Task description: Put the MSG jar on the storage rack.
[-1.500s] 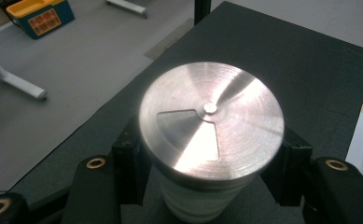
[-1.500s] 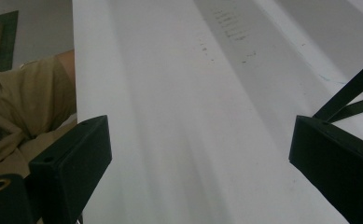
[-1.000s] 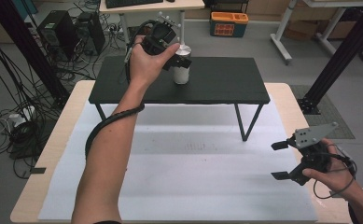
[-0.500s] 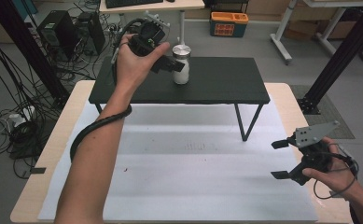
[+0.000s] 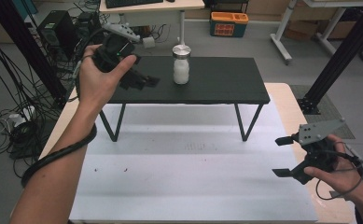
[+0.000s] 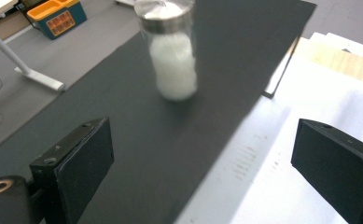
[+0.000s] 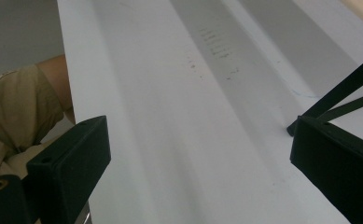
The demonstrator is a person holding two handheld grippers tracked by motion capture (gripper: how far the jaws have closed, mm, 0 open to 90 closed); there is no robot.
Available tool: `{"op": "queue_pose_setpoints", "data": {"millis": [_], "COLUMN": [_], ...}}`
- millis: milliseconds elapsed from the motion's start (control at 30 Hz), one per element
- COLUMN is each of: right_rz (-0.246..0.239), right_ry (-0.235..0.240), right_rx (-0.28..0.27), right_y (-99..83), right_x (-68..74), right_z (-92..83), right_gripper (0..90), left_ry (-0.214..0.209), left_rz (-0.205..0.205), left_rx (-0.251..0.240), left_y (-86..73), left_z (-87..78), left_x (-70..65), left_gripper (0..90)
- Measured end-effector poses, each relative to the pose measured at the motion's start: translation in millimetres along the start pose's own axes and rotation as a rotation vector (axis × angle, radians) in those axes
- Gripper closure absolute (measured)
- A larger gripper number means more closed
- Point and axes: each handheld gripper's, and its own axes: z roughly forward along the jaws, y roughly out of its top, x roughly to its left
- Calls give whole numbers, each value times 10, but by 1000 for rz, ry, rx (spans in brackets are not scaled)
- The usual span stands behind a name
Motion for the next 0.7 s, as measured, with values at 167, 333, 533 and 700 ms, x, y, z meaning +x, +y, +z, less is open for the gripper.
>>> {"op": "queue_pose_setpoints", "data": {"millis": [167, 333, 533, 700], "right_rz": [-2, 14, 40, 51], "right_ry": [-24, -49, -76, -83], "right_rx": [6, 6, -9, -14], "right_y": [67, 106, 106, 105], "right_x": [64, 97, 101, 108], "right_z": [-29, -57, -75, -49], "right_gripper": [49, 53, 54, 55], "left_ry": [-15, -33, -41, -37], "left_rz": [2, 8, 7, 6], "left_rx": [-12, -6, 31, 51], "left_y": [-204, -360, -515, -580], "left_z": [-157, -216, -197, -162], "left_x": [-83, -152, -209, -235], "left_gripper": [60, 60, 60, 60]}}
